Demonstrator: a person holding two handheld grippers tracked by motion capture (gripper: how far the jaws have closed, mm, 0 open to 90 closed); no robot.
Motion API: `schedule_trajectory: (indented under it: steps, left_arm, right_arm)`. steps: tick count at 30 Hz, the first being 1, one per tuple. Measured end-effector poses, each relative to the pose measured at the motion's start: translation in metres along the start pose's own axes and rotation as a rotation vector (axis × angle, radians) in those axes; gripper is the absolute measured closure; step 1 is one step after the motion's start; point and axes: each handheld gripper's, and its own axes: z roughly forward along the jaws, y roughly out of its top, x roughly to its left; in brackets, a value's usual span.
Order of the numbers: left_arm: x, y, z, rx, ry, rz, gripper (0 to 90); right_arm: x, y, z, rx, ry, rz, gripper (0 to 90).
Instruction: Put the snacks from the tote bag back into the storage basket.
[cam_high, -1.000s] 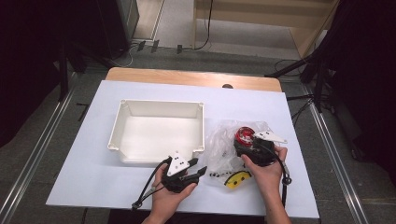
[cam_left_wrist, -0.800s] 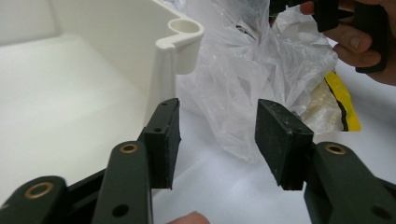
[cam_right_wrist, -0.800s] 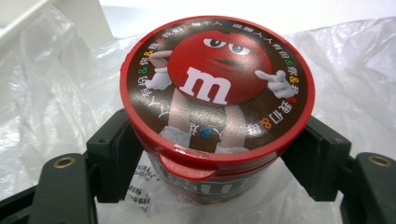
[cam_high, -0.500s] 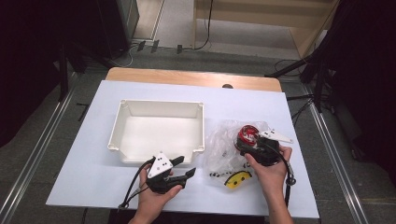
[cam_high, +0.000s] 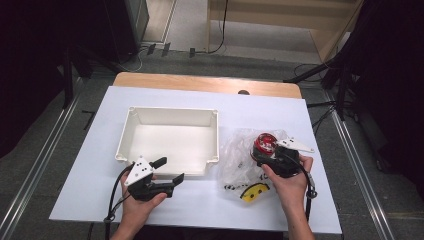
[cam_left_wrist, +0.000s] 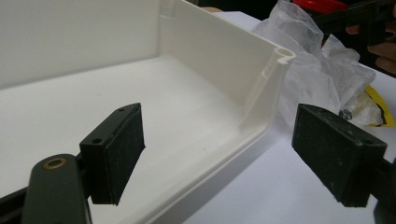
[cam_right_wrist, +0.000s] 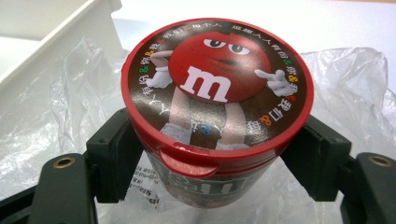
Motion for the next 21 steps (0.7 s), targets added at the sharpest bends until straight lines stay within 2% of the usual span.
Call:
schedule_trajectory:
  steps: [9, 13, 16, 17, 21]
  left_arm:
    - [0.010, -0.001, -0.013, 0.004, 0.014, 0.017, 13.5]
    - [0.015, -0.002, -0.018, -0.010, 0.021, 0.004, 13.3]
    - [0.017, -0.002, -0.019, -0.014, 0.017, -0.010, 13.1]
    - [0.017, -0.002, -0.019, -0.014, 0.002, -0.015, 12.7]
    - [0.018, 0.003, -0.021, -0.037, -0.007, -0.005, 10.0]
  right_arm:
    - [0.004, 0.004, -0.004, -0.002, 0.009, -0.002, 26.0]
    - [0.005, 0.007, -0.007, -0.008, 0.007, -0.006, 25.9]
    - [0.007, 0.009, -0.009, -0.014, 0.005, -0.018, 25.9]
    - [0.008, 0.009, -0.009, -0.013, 0.005, -0.017, 26.0]
    - [0.011, 0.014, -0.011, -0.007, -0.002, -0.023, 26.0]
